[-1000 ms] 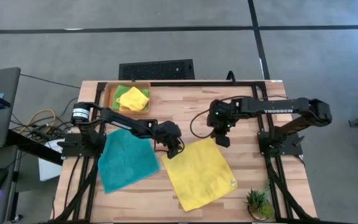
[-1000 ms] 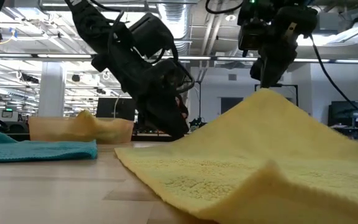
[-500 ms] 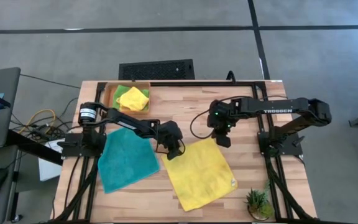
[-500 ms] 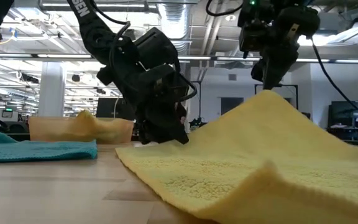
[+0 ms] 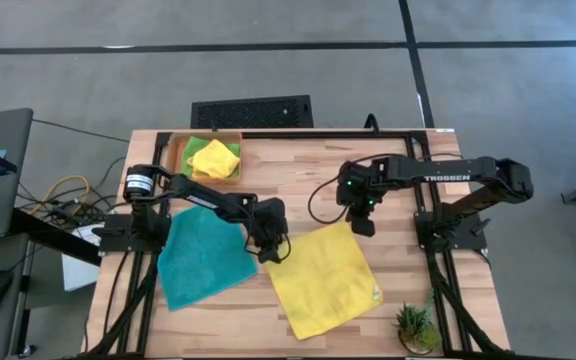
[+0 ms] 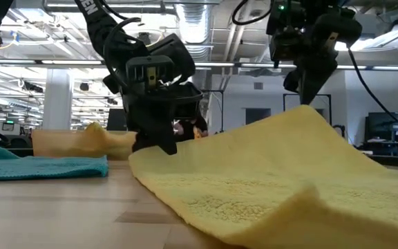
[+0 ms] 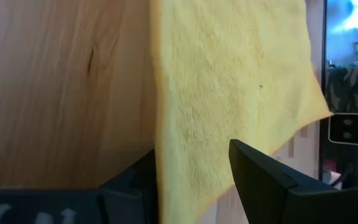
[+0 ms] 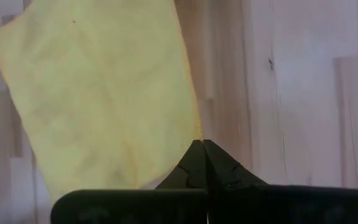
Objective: Fold microfiber towels
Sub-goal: Fold the yellow microfiber towel
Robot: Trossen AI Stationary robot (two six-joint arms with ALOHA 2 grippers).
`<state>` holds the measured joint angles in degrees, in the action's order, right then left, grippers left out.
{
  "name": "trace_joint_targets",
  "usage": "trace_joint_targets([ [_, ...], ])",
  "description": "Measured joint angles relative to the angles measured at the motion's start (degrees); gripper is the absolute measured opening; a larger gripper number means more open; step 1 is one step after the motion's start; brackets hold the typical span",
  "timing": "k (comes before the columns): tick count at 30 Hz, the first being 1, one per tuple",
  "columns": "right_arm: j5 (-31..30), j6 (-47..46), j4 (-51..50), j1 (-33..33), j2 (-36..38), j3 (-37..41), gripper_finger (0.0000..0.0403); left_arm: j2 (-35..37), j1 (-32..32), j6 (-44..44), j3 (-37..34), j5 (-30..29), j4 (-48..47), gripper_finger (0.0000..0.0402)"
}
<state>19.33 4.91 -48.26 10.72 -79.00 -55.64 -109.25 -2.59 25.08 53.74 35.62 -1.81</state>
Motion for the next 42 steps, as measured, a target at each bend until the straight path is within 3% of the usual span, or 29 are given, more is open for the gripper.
trace_joint_targets([
  [14,-3.10,4.19,-4.97,3.01,0.00,0.00,0.0005,0.39,-0.04,3.25,-0.10,0.15,-4.50,0.0144],
  [24,-2.99,4.58,-5.09,3.26,0.00,0.00,0.0005,0.31,-2.50,4.78,-0.26,0.37,-1.32,0.0010],
  [38,-2.99,4.63,-5.09,3.28,0.00,0.00,0.0005,0.46,-2.93,6.75,-0.22,2.16,-1.77,0.0002],
  [42,-2.99,4.61,-5.06,3.28,0.00,0.00,0.0005,0.46,-2.86,8.00,-0.26,0.09,-0.86,0.0003],
])
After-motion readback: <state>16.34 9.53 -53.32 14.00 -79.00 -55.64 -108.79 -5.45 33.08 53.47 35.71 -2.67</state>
